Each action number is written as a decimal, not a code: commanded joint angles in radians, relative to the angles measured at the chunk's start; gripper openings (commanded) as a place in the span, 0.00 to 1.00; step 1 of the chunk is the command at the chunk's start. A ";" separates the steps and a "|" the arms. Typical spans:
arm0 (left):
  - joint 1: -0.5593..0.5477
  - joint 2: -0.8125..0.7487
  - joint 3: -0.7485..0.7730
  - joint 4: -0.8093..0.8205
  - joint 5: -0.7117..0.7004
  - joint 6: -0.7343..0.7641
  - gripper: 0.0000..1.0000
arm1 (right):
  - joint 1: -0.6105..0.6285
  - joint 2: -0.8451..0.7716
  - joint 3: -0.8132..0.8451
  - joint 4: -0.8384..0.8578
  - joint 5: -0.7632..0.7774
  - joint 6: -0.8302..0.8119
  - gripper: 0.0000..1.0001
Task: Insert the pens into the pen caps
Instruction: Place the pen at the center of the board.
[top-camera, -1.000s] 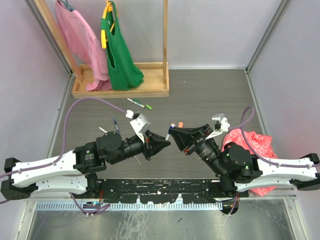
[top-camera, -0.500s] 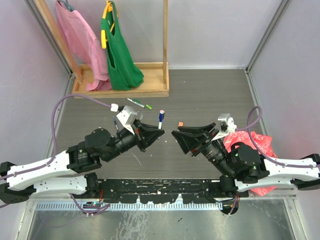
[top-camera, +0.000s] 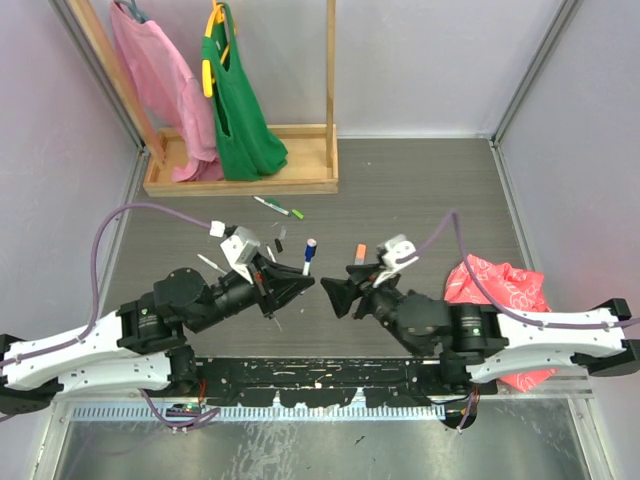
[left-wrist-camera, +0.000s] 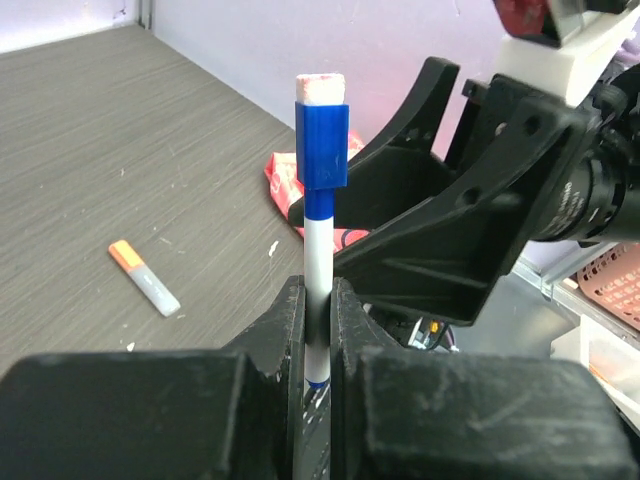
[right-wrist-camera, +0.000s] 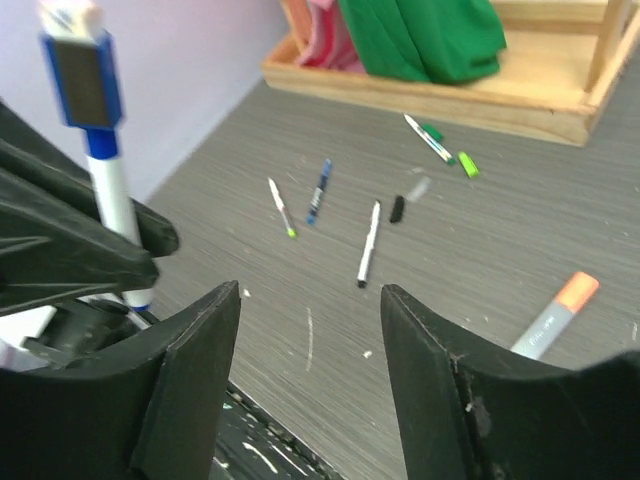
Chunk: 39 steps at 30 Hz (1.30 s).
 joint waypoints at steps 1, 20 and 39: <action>0.000 -0.082 -0.021 -0.054 -0.032 -0.033 0.00 | -0.062 0.114 0.085 -0.142 0.003 0.074 0.65; 0.000 0.039 0.034 -0.321 -0.164 -0.160 0.00 | -0.819 0.118 -0.204 -0.099 -0.774 0.196 0.92; 0.270 0.623 0.161 -0.198 0.010 -0.280 0.00 | -0.933 -0.099 -0.258 -0.342 -0.610 0.338 0.99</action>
